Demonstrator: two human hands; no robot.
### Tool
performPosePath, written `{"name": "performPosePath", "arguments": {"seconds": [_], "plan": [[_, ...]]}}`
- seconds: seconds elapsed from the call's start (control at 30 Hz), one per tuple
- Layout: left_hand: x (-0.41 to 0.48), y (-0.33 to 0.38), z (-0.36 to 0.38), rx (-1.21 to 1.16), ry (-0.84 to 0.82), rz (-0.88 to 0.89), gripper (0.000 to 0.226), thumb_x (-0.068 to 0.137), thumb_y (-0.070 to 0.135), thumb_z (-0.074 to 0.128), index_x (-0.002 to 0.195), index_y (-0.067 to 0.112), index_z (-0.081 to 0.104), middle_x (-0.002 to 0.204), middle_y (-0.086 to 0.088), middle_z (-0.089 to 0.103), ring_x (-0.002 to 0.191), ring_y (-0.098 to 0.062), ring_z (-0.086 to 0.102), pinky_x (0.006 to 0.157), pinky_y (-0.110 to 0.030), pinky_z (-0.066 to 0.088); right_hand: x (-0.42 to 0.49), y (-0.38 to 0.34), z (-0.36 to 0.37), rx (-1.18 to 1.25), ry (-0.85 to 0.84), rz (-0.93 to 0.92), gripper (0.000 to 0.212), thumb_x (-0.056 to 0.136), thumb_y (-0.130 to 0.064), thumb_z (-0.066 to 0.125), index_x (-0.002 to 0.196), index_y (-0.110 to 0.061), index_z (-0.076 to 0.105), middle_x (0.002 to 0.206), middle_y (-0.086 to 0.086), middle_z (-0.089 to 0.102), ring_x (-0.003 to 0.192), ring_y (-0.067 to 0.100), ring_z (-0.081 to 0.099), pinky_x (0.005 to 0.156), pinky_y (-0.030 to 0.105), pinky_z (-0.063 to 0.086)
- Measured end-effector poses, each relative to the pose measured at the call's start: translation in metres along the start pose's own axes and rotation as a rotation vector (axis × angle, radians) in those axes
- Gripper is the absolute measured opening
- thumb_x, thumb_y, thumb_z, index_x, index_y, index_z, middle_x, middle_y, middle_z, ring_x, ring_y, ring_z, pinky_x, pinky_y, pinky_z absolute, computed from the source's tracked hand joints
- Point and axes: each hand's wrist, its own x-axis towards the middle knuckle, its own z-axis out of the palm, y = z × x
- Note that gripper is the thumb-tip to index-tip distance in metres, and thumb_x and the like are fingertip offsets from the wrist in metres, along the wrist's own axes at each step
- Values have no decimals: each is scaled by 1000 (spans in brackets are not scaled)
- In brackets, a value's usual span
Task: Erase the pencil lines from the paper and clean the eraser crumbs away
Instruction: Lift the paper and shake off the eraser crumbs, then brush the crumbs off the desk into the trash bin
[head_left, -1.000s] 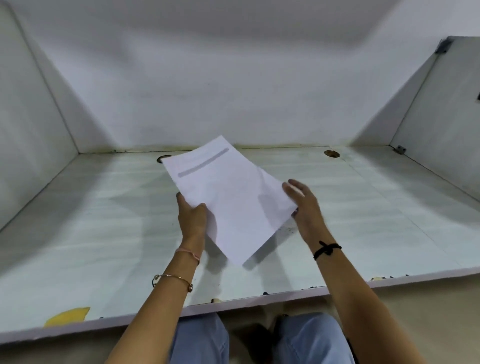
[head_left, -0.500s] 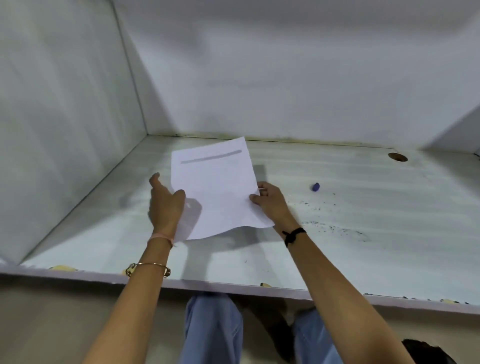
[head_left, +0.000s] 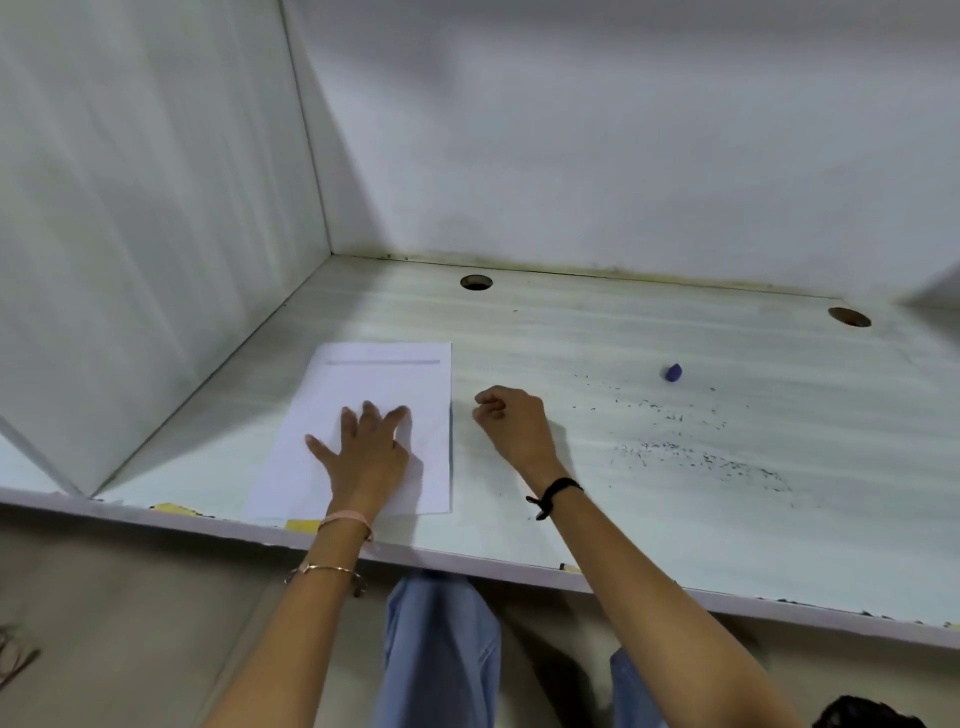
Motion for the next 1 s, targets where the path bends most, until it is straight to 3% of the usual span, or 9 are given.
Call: {"name": "performPosePath", "arguments": {"seconds": [0.17, 0.33, 0.47, 0.6, 0.73, 0.83, 0.9, 1.0], "plan": [[-1, 6, 1, -50, 11, 0, 50, 102, 15, 32, 147, 38, 34, 161, -6, 17, 151, -25, 5, 111, -70, -2, 2, 18, -17, -108, -18, -45, 18, 85, 2, 60, 97, -2, 73, 102, 10, 73, 95, 19, 66, 69, -6, 36], [-4, 20, 7, -55, 73, 48, 48, 104, 19, 30, 149, 35, 32, 163, -5, 16, 151, -23, 4, 111, -68, -4, -1, 19, -34, 22, -18, -6, 13, 84, -2, 65, 93, -5, 74, 96, 6, 73, 81, 8, 62, 69, -3, 41], [-4, 36, 10, -122, 65, 104, 43, 105, 26, 32, 147, 30, 38, 159, 0, 28, 150, -20, 13, 115, -64, 1, -6, 24, -51, 65, 3, -12, 11, 84, -3, 66, 92, -6, 74, 89, 2, 71, 76, 7, 62, 69, 2, 45], [-4, 54, 13, -171, 19, 140, 40, 102, 25, 35, 141, 26, 45, 152, 3, 41, 145, -16, 27, 116, -58, 7, -12, 30, -70, 129, -1, 28, 10, 85, -5, 67, 91, -7, 74, 77, -3, 68, 67, 5, 62, 72, 17, 53], [-8, 70, 13, -198, 53, 113, 42, 102, 26, 38, 143, 26, 43, 154, 1, 37, 144, -20, 28, 116, -59, 3, -25, 31, -93, 178, 59, 17, 9, 85, -6, 67, 91, -7, 74, 73, -6, 67, 65, 7, 62, 69, 15, 51], [-15, 97, 9, -372, 133, 216, 37, 100, 23, 44, 137, 23, 52, 143, -1, 51, 131, -24, 47, 117, -49, 19, -36, 33, -118, 234, 128, 31, 11, 85, -6, 67, 93, -8, 74, 80, 3, 70, 72, 14, 65, 78, 21, 55], [-25, 127, 6, -548, 136, 329, 29, 99, 20, 48, 124, 23, 61, 128, 3, 63, 117, -19, 58, 101, -35, 40, -48, 37, -136, 265, 173, 47, 11, 85, -5, 66, 93, -8, 74, 85, 8, 72, 76, 16, 66, 81, 24, 56], [-44, 179, 9, -708, 78, 462, 19, 97, 18, 53, 106, 24, 68, 107, 9, 71, 100, -11, 65, 78, -24, 45, -71, 44, -167, 279, 262, 75, 12, 86, -4, 64, 94, -4, 73, 87, 11, 71, 76, 14, 66, 75, 19, 55]]}}
